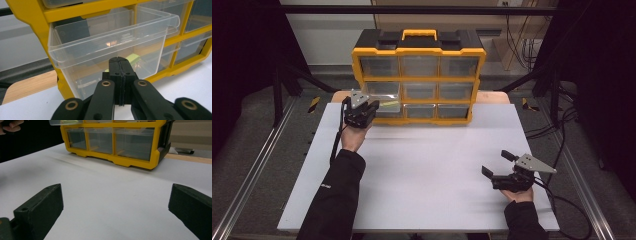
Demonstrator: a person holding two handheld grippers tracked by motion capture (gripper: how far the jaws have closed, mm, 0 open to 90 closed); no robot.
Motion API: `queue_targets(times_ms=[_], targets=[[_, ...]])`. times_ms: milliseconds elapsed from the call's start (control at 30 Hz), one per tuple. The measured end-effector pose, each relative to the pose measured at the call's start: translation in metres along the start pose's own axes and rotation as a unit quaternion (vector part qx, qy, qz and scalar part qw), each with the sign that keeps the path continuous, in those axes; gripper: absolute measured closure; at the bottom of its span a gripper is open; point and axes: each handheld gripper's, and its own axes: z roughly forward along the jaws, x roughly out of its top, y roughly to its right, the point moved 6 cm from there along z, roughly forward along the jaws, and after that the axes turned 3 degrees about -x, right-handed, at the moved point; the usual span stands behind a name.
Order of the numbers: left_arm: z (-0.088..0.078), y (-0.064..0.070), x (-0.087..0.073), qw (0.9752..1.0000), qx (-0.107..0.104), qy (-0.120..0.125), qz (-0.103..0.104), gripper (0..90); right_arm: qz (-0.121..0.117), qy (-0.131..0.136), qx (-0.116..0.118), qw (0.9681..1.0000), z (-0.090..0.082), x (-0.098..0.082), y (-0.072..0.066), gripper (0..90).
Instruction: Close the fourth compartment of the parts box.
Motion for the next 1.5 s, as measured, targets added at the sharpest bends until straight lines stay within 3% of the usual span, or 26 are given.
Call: queue_targets(times_ms=[1500], targets=[[0.025,-0.014,0.008,0.9998,0.014,-0.013,-0.001,89.9,-0.001,0.000,0.000,1.0000,0.000,-0.001,0.001,0.2]])
